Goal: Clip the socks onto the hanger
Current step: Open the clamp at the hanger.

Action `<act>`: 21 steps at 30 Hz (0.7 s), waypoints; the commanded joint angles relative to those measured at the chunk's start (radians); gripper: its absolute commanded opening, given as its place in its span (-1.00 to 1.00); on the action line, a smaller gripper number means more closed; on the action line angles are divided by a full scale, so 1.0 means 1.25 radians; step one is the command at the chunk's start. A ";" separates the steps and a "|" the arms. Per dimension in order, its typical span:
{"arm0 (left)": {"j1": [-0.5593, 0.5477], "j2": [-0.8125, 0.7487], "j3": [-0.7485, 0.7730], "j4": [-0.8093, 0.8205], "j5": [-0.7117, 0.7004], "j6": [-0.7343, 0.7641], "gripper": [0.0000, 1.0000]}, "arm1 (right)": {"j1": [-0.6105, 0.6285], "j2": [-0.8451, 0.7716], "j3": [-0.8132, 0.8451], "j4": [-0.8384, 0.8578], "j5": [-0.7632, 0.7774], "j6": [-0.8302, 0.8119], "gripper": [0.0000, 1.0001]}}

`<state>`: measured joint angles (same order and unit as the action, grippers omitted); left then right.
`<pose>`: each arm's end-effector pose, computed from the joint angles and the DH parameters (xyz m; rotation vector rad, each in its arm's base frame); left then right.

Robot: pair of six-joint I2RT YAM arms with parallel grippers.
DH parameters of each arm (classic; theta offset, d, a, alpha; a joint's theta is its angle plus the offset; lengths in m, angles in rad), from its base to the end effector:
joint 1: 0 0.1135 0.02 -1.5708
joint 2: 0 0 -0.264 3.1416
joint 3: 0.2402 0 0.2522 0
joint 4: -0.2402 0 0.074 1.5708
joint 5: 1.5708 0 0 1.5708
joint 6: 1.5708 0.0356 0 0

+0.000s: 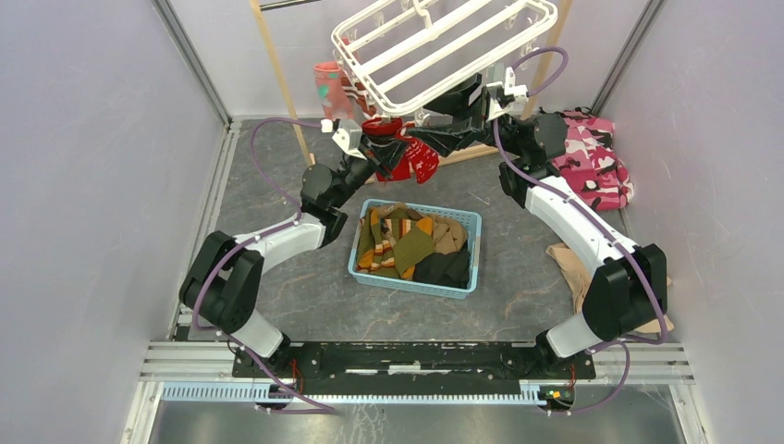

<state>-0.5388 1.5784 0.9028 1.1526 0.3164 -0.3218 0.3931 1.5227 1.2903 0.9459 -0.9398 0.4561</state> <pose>0.2917 -0.1873 0.3206 0.4166 1.0911 -0.9379 0.2950 0.1535 0.4413 -0.9045 0.8670 1.1433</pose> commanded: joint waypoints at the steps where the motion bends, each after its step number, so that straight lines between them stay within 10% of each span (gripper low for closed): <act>1: 0.004 -0.039 0.014 0.019 0.000 -0.001 -0.96 | 0.005 0.001 0.039 0.034 -0.010 0.014 0.28; 21: 0.004 -0.048 0.009 0.015 -0.002 0.002 -0.96 | 0.005 0.001 0.041 0.039 -0.006 0.028 -0.40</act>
<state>-0.5388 1.5661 0.9028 1.1473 0.3161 -0.3218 0.3931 1.5238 1.2942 0.9642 -0.9421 0.4793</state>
